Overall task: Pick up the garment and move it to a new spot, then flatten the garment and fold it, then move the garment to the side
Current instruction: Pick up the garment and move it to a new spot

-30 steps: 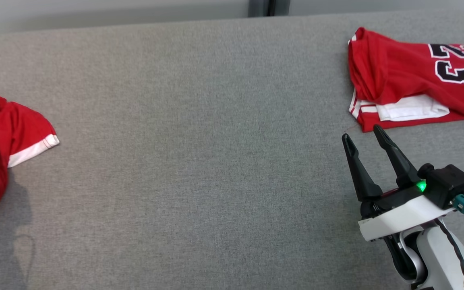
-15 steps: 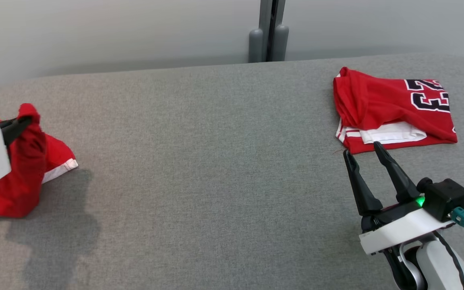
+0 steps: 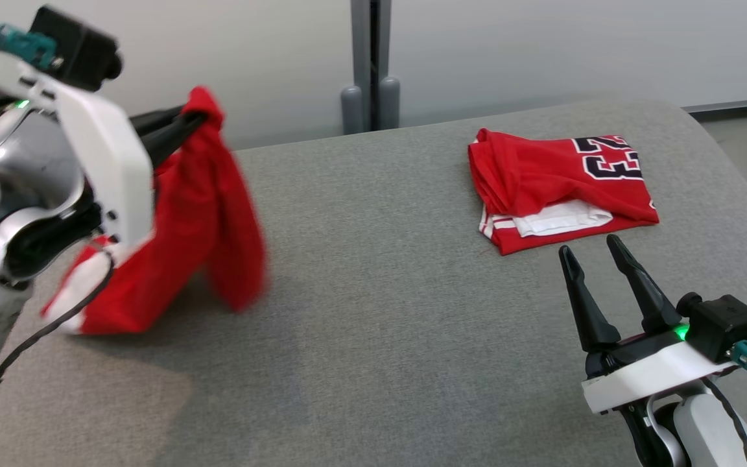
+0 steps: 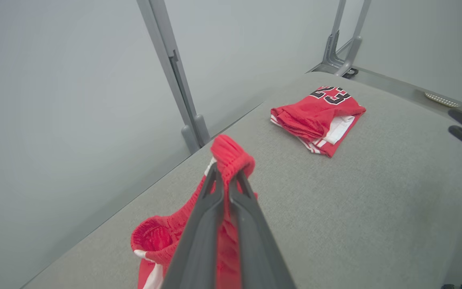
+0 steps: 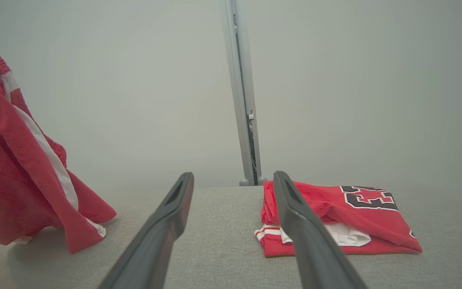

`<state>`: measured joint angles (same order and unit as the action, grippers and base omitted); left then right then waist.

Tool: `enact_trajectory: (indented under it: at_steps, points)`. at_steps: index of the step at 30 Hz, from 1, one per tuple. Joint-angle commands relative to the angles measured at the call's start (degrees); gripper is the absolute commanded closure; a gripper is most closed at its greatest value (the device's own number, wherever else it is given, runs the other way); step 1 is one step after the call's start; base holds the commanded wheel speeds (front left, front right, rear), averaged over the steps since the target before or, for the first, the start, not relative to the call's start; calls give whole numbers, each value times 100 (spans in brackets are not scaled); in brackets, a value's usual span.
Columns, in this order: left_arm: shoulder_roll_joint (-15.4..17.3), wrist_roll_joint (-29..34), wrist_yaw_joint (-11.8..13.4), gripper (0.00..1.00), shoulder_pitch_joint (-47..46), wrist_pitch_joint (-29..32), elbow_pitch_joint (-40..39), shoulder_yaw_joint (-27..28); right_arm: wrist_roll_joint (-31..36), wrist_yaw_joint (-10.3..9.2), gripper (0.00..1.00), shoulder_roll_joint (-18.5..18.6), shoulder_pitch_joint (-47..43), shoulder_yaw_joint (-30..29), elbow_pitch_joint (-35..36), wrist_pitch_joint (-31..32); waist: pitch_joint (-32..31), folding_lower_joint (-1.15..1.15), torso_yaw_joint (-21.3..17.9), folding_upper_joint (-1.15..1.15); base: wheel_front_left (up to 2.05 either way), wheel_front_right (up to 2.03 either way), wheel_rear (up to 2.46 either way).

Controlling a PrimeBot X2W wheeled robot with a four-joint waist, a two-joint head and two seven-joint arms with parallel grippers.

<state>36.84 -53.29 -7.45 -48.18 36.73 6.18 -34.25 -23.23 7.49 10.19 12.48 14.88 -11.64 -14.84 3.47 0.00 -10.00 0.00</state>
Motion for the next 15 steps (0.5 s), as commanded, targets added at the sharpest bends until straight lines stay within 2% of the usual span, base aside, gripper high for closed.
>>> enact_trajectory:
  at_steps: [1, 10, 15]
  points:
    - [-159, 64, -5, 100, -282, -139, -34, -104, -20, 3, 0, 6, 21, -62, 38, -32, 3, 0, -139, 0, 0, 0, 0]
    - [-1123, -135, -5, 100, -1037, -1018, 102, -467, 12, 3, 0, -2, 68, -219, 82, -32, 133, 0, -422, 0, 0, 0, 0]
    - [-1172, -281, -5, 100, -773, -1327, 233, -593, 36, 3, 0, 31, -16, -290, 96, -32, 166, 0, -419, 0, 0, 0, 0]
